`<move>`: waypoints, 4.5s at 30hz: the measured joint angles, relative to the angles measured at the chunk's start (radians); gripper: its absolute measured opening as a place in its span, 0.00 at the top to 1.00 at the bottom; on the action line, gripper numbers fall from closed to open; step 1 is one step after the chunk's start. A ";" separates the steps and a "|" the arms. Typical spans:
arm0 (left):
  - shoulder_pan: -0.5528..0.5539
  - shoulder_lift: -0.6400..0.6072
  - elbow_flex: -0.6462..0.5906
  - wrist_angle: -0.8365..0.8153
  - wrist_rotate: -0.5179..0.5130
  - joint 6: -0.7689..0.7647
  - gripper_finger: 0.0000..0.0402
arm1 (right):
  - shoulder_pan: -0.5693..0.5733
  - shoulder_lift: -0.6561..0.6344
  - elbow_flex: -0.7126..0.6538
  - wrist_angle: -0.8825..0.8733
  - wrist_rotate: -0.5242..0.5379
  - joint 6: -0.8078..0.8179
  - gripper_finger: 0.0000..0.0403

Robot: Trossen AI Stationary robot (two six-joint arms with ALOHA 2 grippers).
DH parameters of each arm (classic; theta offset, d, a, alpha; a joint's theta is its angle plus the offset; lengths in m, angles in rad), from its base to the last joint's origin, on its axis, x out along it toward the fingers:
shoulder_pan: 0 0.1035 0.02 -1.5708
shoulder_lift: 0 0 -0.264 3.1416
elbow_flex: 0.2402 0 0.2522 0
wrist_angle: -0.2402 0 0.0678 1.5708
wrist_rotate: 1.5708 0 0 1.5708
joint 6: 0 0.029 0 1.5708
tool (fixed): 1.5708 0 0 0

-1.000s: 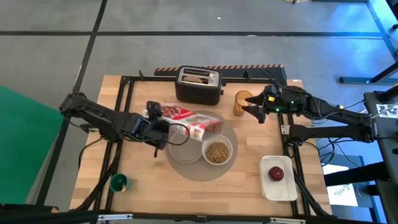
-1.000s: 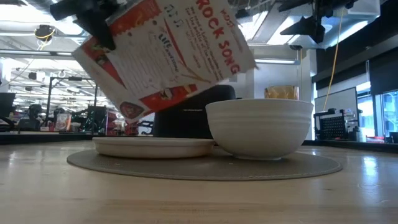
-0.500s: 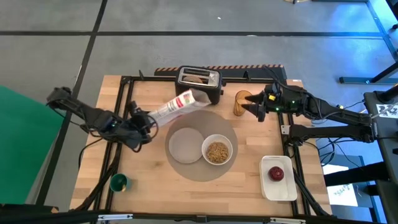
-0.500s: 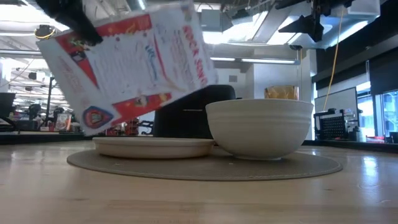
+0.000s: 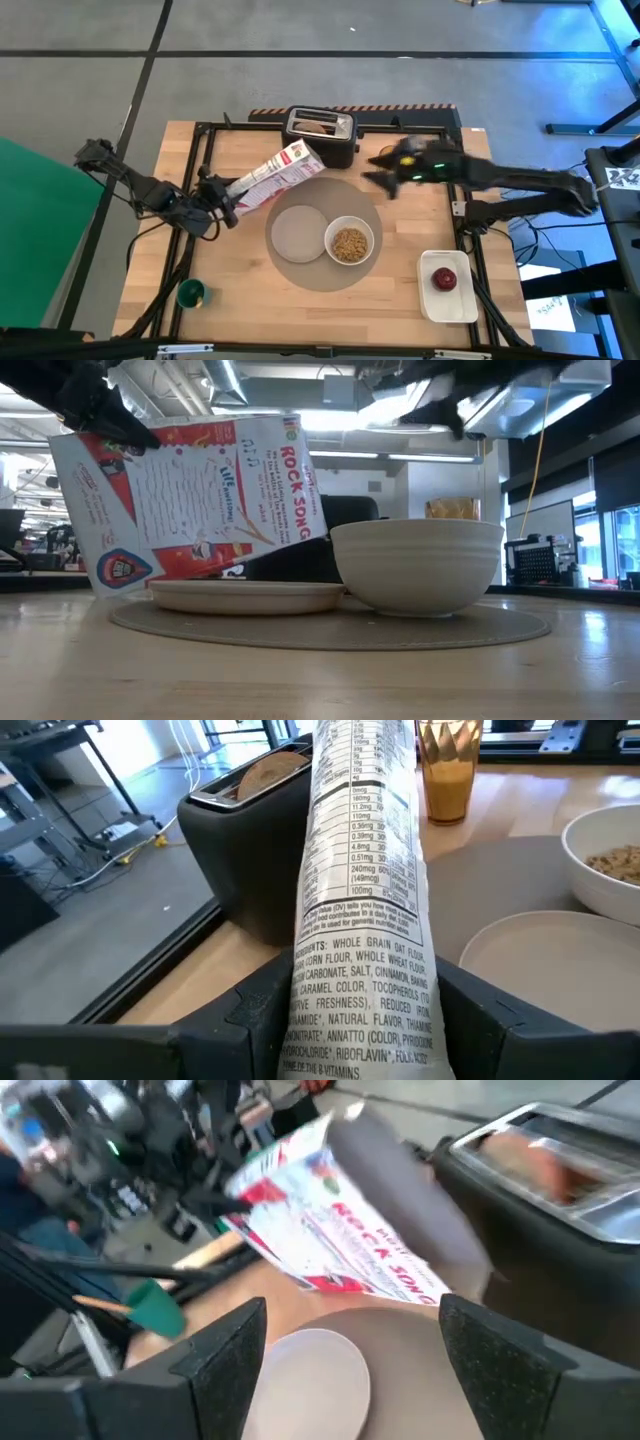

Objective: Arrange a breakfast setting
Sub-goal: Pour the cereal into the white bowl

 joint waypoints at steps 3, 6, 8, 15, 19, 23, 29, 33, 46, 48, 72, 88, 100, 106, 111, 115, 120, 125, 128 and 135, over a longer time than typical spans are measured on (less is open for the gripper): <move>0.000 -0.024 -0.002 0.003 0.007 0.007 0.55 | -0.018 0.170 0.063 0.133 -0.007 -0.061 0.29; 0.000 -0.045 -0.003 0.007 0.023 0.014 0.55 | -0.037 0.335 0.209 0.099 -0.010 -0.147 0.29; 0.001 -0.056 -0.004 0.006 0.028 0.013 0.55 | -0.043 0.438 0.318 0.049 0.003 -0.214 0.29; 0.001 -0.064 -0.005 0.005 0.028 0.016 0.55 | -0.089 0.662 0.611 -0.094 -0.183 -0.329 0.29; 0.001 -0.064 -0.005 0.004 0.022 0.016 0.55 | -0.088 0.698 0.668 -0.125 -0.195 -0.335 0.37; 0.000 -0.064 -0.005 0.003 0.013 0.016 0.55 | -0.087 0.701 0.679 -0.124 -0.260 -0.335 0.57; 0.000 -0.064 -0.005 0.009 0.010 0.015 0.55 | -0.085 0.703 0.740 -0.160 -0.375 -0.333 0.96; 0.001 -0.054 -0.006 0.061 0.026 0.019 0.55 | -0.070 0.703 0.841 -0.256 -0.348 -0.328 0.95; 0.132 0.077 -0.010 0.319 0.129 0.237 0.55 | 0.081 0.919 1.270 -0.441 -0.359 -0.387 0.99; 0.162 0.108 -0.009 0.347 0.159 0.250 0.55 | 0.114 0.964 1.315 -0.459 -0.347 -0.389 0.99; 0.208 0.105 -0.005 0.478 0.223 0.385 0.82 | 0.147 1.030 1.468 -0.501 -0.273 -0.457 0.90; 0.209 -0.041 -0.005 0.348 -0.031 0.277 0.99 | 0.058 0.871 1.509 -0.670 -0.030 -0.490 0.48; 0.226 -0.139 0.040 0.348 -0.254 0.398 0.99 | 0.013 0.870 1.508 -0.825 -0.035 -0.518 0.48; 0.340 -0.142 0.004 0.232 -0.332 0.241 0.99 | -0.041 0.842 1.508 -0.863 -0.051 -0.523 0.48; 0.443 -0.140 -0.146 0.264 -0.286 0.080 0.99 | -0.078 0.834 1.486 -0.911 -0.119 -0.524 0.48; 0.501 -0.142 -0.242 0.359 -0.290 0.074 0.99 | -0.081 0.824 1.456 -0.943 -0.152 -0.513 0.48; 0.573 -0.142 -0.293 0.382 -0.249 0.087 0.99 | -0.075 0.766 1.358 -0.974 -0.147 -0.487 0.49; 0.653 -0.142 -0.345 0.474 -0.094 0.215 0.99 | -0.082 0.635 1.101 -0.837 -0.130 -0.430 0.57; 0.689 -0.143 -0.355 0.533 0.009 0.306 0.99 | -0.097 0.532 0.884 -0.745 -0.104 -0.369 0.61; 0.711 -0.144 -0.321 0.555 0.017 0.499 0.89 | -0.107 0.307 0.468 -0.441 -0.157 -0.150 0.63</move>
